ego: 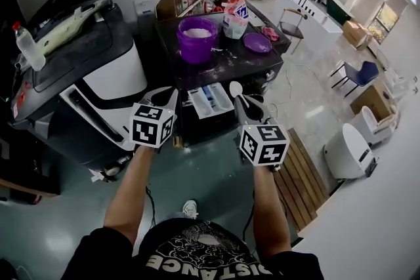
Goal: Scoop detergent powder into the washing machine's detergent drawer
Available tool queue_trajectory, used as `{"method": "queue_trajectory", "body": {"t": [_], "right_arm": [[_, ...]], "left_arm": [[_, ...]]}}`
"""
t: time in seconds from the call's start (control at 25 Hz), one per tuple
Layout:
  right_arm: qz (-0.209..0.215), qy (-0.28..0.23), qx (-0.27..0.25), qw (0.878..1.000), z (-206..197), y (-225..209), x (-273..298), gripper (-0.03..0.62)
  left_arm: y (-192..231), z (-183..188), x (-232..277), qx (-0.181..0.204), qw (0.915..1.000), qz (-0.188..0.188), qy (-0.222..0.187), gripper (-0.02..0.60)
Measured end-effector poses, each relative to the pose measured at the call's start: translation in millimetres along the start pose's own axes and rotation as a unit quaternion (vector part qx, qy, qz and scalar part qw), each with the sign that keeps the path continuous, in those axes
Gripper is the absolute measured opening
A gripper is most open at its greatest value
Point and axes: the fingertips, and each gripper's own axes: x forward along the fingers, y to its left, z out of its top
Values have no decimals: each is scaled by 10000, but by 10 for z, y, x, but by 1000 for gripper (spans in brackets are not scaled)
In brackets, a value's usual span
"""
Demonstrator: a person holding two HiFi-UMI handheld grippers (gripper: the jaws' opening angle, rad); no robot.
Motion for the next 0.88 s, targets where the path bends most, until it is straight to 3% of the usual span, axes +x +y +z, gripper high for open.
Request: {"method": "queue_trajectory", "body": {"t": [0.88], "right_arm": [[53, -35, -36, 10000, 104, -62, 672, 35]], "left_arm": [[451, 65, 478, -19, 10000, -29, -43, 2]]}}
